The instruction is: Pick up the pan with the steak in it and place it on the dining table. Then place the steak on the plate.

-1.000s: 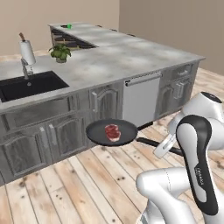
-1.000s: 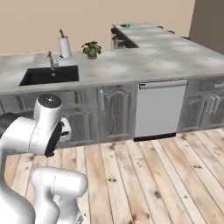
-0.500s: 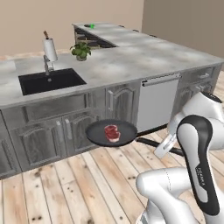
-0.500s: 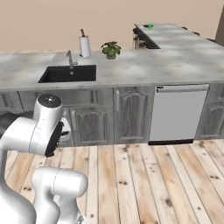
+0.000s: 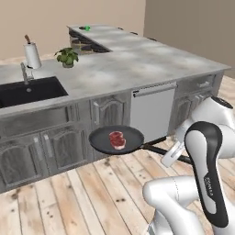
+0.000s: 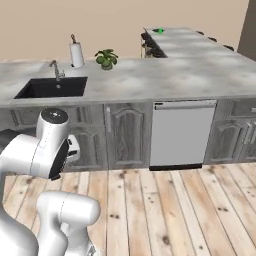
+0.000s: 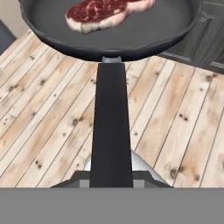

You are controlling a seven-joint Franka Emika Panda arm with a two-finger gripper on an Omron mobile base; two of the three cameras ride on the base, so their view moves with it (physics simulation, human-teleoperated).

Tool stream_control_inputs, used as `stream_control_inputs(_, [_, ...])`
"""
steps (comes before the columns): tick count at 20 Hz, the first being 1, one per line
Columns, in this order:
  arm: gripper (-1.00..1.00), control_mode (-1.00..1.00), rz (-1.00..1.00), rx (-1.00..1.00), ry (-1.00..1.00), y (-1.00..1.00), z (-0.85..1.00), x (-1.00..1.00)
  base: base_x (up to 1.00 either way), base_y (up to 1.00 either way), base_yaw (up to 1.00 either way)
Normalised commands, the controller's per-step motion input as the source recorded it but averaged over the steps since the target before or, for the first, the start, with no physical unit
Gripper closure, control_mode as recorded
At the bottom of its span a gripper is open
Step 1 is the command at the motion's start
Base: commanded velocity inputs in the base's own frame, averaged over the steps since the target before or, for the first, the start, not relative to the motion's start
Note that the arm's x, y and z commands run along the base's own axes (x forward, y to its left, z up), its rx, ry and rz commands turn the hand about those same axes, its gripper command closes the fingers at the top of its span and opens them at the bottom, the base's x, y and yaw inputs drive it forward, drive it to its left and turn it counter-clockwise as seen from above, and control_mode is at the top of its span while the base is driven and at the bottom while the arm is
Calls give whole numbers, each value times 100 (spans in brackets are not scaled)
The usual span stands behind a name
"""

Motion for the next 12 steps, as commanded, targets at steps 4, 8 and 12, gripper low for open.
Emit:
stream_control_inputs(4, [100, 100, 0, 0, 0, 0, 0, 0, 85, -84, 0])
stream_control_inputs(8, [100, 100, 0, 0, 0, 0, 0, 0, 87, -84, 0])
stream_control_inputs(12, [100, 100, 0, 0, 0, 0, 0, 0, 87, -89, 0])
